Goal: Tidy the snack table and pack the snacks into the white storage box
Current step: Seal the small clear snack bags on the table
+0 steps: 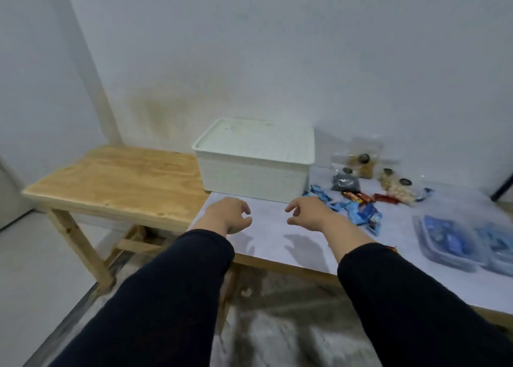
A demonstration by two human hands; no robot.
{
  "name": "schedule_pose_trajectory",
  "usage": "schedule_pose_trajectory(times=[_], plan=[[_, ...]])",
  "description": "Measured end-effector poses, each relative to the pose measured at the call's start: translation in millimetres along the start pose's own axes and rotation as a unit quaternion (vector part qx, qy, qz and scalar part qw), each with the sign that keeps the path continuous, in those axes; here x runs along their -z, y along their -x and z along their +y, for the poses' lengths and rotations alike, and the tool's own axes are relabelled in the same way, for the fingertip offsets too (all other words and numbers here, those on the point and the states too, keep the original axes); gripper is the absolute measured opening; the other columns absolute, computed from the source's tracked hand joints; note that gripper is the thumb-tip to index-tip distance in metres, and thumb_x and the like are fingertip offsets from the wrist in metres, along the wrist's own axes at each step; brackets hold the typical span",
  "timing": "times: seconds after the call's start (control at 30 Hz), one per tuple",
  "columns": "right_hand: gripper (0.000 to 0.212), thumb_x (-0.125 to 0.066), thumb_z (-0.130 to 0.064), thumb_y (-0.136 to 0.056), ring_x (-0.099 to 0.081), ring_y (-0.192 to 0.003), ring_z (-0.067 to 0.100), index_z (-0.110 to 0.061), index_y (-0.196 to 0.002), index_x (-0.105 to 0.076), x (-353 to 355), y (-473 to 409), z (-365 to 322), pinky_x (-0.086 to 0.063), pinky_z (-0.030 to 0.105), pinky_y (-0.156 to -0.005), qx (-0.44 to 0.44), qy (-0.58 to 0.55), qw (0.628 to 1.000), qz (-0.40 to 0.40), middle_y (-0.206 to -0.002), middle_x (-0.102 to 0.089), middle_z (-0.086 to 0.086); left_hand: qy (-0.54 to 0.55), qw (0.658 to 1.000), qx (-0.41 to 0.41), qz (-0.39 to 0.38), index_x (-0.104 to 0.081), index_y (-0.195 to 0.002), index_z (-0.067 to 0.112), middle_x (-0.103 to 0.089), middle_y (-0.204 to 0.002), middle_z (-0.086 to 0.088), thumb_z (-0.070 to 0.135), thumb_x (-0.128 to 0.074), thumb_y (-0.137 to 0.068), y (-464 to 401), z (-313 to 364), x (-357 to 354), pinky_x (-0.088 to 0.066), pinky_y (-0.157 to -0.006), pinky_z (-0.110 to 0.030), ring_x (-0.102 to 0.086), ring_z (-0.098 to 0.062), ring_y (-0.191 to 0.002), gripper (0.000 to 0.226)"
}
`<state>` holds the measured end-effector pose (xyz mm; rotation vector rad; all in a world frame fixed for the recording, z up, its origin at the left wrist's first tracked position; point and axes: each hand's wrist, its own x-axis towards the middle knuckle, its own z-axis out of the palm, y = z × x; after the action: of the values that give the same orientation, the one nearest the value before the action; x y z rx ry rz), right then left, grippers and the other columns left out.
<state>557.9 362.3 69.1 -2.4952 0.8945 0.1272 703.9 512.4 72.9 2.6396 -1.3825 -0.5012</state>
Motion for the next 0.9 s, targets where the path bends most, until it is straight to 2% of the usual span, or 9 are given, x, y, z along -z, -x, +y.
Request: schedule_pose_trajectory(times=[0.13,0.3,0.4,0.67,0.9], plan=[[0.042,-0.066,-0.029,-0.086,-0.057,-0.115,0.022,-0.019,-0.126,-0.059,42.8,18.3,80.7,-0.045,0.031,-0.097,-0.041,0.035,0.998,0.013,-0.126,-0.061,0.006,0.009,0.999,-0.043,-0.003,-0.055,-0.129,0.024,-0.055,-0.136,0.001,0.039,-0.049,-0.092,-36.0,84.5,-8.7,-0.042,-0.104,-0.038,-0.051,-0.02,-0.123,0.04],[0.037,-0.067,-0.028,-0.085,-0.058,-0.11,0.023,-0.019,-0.121,-0.062,84.6,35.3,169.9,-0.045,0.03,-0.09,-0.08,0.034,0.995,0.048,-0.124,-0.061,0.006,0.029,0.994,-0.103,0.008,-0.06,-0.124,0.02,-0.059,-0.131,-0.003,0.036,-0.052,-0.092,-76.2,189.3,-24.5,-0.043,-0.102,-0.037,-0.055,-0.022,-0.119,0.038],[0.034,-0.068,-0.026,-0.085,-0.059,-0.108,0.022,-0.02,-0.118,-0.065,101.5,38.4,207.3,-0.047,0.032,-0.091,-0.089,0.025,0.994,0.061,-0.12,-0.063,0.005,0.057,0.992,-0.113,0.004,-0.061,-0.124,0.02,-0.06,-0.13,-0.003,0.035,-0.052,-0.092,-95.7,230.4,-33.6,-0.044,-0.102,-0.035,-0.056,-0.022,-0.118,0.036],[0.037,-0.065,-0.024,-0.087,-0.059,-0.11,0.02,-0.016,-0.123,-0.061,132.3,-6.9,256.9,-0.045,0.029,-0.092,-0.084,-0.011,0.994,0.073,-0.121,-0.064,0.006,0.106,0.987,-0.12,0.013,-0.06,-0.124,0.019,-0.058,-0.133,-0.005,0.025,-0.052,-0.093,-163.4,281.3,-25.9,-0.039,-0.107,-0.036,-0.053,-0.022,-0.122,0.033],[0.035,-0.062,-0.019,-0.09,-0.059,-0.11,0.022,-0.015,-0.125,-0.059,154.7,-92.6,278.5,-0.046,0.032,-0.096,-0.084,-0.062,0.989,0.104,-0.121,-0.064,0.008,0.144,0.983,-0.098,0.05,-0.056,-0.129,0.015,-0.054,-0.136,-0.007,0.023,-0.055,-0.092,-262.7,276.4,-20.5,-0.037,-0.104,-0.032,-0.05,-0.024,-0.125,0.038]])
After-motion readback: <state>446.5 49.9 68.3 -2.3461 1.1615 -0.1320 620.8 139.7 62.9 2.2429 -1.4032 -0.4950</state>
